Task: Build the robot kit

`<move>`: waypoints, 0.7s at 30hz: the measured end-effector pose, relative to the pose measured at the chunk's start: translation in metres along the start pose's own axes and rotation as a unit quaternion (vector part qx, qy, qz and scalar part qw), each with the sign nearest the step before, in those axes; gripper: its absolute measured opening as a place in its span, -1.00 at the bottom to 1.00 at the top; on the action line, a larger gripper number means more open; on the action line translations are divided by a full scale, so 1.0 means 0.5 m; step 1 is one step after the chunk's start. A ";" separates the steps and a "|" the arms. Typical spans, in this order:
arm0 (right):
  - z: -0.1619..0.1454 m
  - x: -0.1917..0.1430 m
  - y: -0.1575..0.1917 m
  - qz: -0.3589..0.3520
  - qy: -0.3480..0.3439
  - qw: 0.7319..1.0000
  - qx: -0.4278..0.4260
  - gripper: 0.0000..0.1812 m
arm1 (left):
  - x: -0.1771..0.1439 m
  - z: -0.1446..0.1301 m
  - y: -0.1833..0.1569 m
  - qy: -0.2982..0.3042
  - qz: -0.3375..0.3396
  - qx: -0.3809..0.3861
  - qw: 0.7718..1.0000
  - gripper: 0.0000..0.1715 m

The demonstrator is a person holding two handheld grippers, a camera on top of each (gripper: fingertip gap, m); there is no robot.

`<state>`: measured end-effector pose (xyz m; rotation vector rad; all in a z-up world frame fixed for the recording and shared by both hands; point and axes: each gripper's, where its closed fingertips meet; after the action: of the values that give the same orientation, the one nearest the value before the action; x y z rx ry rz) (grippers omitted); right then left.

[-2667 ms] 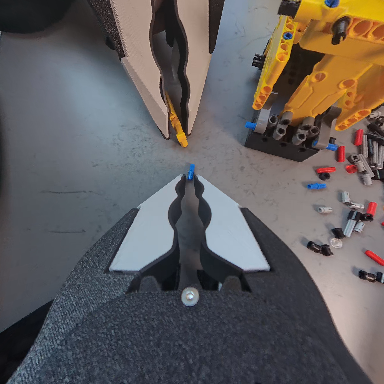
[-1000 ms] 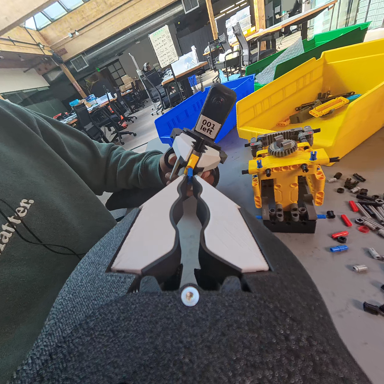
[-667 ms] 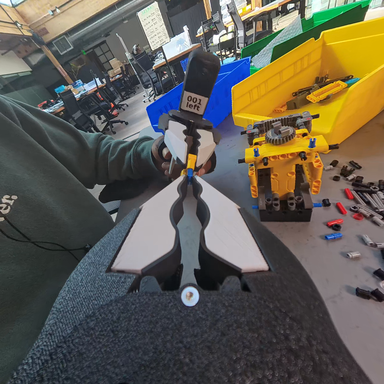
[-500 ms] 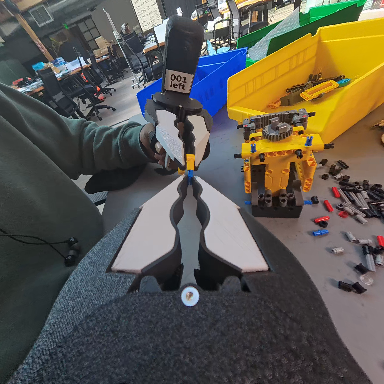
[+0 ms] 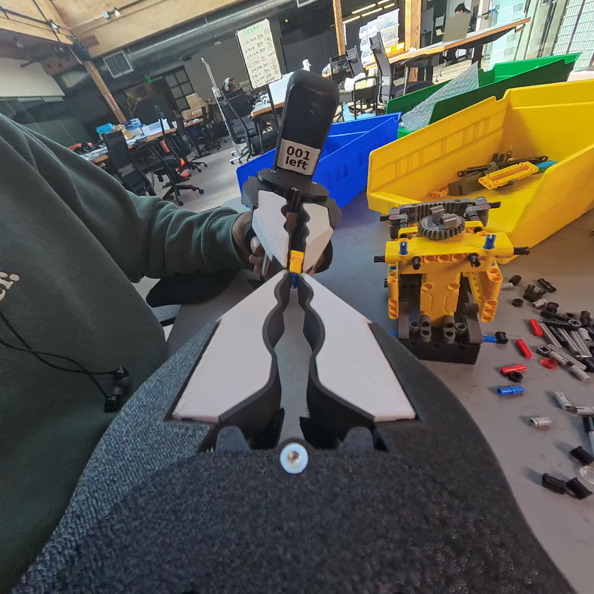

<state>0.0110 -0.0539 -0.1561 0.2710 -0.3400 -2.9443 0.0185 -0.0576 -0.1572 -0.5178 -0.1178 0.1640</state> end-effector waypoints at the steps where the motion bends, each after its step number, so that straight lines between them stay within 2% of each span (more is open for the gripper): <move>1: 0.009 -0.003 0.000 0.001 -0.015 1.000 0.005 -0.98 | 0.001 0.009 -0.002 -0.018 -0.003 -0.002 1.000 -0.93; 4: 0.021 -0.007 -0.007 -0.010 -0.031 0.999 0.003 -0.98 | 0.004 0.021 0.001 -0.035 0.007 0.008 0.999 -0.93; 12: 0.032 -0.013 -0.006 0.000 -0.054 0.998 -0.028 -0.95 | 0.008 0.031 -0.003 -0.054 -0.026 -0.018 0.998 -0.93; 13: 0.034 -0.017 -0.007 -0.001 -0.059 0.998 -0.039 -0.90 | 0.008 0.030 0.000 -0.052 -0.022 -0.014 0.998 -0.93; 15: 0.036 -0.023 -0.008 0.000 -0.061 0.997 -0.042 -0.99 | 0.005 0.033 -0.001 -0.059 -0.021 -0.009 0.998 -0.93; 21: 0.031 -0.021 -0.001 0.012 -0.051 0.998 -0.034 -0.97 | -0.002 0.043 -0.014 -0.069 -0.011 0.026 0.997 -0.93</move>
<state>0.0182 -0.0481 -0.1396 0.1064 -0.2535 -2.9464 0.0150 -0.0534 -0.1351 -0.4538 -0.2524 0.1813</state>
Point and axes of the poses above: each gripper's, where its closed fingertips meet, x out along the fingers, z out of its top, y = z × x across the jaws, and after that the axes turned 8 degrees about -z, right-handed
